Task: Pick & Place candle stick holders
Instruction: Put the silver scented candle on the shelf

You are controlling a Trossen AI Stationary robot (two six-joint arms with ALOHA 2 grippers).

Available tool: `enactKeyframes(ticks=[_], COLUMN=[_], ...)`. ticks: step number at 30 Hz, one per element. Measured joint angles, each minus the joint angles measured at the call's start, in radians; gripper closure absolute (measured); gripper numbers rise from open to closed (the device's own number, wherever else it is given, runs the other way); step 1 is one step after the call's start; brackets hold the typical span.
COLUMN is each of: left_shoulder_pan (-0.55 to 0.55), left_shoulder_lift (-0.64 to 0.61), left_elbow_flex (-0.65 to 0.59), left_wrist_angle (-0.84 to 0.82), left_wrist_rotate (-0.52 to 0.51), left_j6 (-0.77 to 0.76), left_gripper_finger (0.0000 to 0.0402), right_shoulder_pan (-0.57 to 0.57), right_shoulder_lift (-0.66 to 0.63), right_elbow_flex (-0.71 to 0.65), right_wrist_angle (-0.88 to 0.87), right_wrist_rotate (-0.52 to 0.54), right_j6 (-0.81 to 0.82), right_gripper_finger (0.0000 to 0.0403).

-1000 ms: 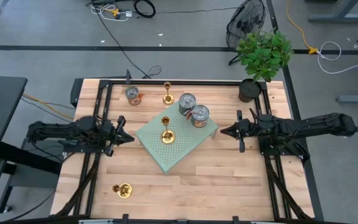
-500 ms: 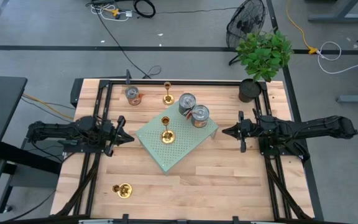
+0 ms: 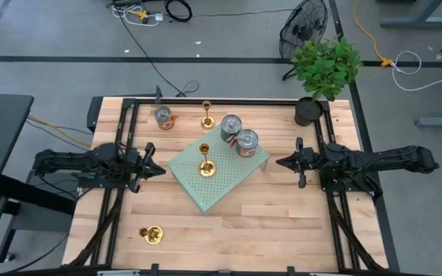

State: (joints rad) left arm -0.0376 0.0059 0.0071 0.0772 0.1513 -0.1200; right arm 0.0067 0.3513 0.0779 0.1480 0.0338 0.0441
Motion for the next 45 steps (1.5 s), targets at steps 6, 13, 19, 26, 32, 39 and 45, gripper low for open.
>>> enactKeyframes(ticks=[6, 13, 19, 26, 32, 39, 45], left_shoulder_pan=[0.000, 0.000, 0.000, 0.000, 0.000, 0.000, 0.000], left_shoulder_lift=[0.000, 0.000, 0.000, 0.000, 0.000, 0.000, 0.000], left_elbow_flex=[0.000, 0.000, 0.000, 0.000, 0.000, 0.000, 0.000], left_wrist_angle=[0.000, 0.000, 0.000, 0.000, 0.000, 0.000, 0.000], left_wrist_rotate=[0.000, 0.000, 0.000, 0.000, 0.000, 0.000, 0.000], left_j6=[0.000, 0.000, 0.000, 0.000, 0.000, 0.000, 0.000], left_gripper_finger=[0.0376, 0.0376, 0.0376, 0.0376, 0.0376, 0.0376, 0.0376], right_shoulder_pan=[0.000, 0.000, 0.000, 0.000, 0.000, 0.000, 0.000], right_shoulder_lift=[-0.030, -0.066, -0.097, -0.149, -0.198, -0.242, -0.278], right_elbow_flex=[-0.036, -0.055, -0.062, -0.062, -0.062, -0.062, -0.062], right_wrist_angle=[0.003, 0.003, -0.013, -0.048, -0.096, -0.120, -0.141], right_wrist_rotate=[-0.003, -0.050, -0.050, -0.049, -0.049, -0.049, -0.049], right_j6=[0.001, 0.031, 0.031, 0.027, 0.027, 0.027, 0.026], right_gripper_finger=[0.0401, 0.0401, 0.0401, 0.0401, 0.0401, 0.0401, 0.0401])
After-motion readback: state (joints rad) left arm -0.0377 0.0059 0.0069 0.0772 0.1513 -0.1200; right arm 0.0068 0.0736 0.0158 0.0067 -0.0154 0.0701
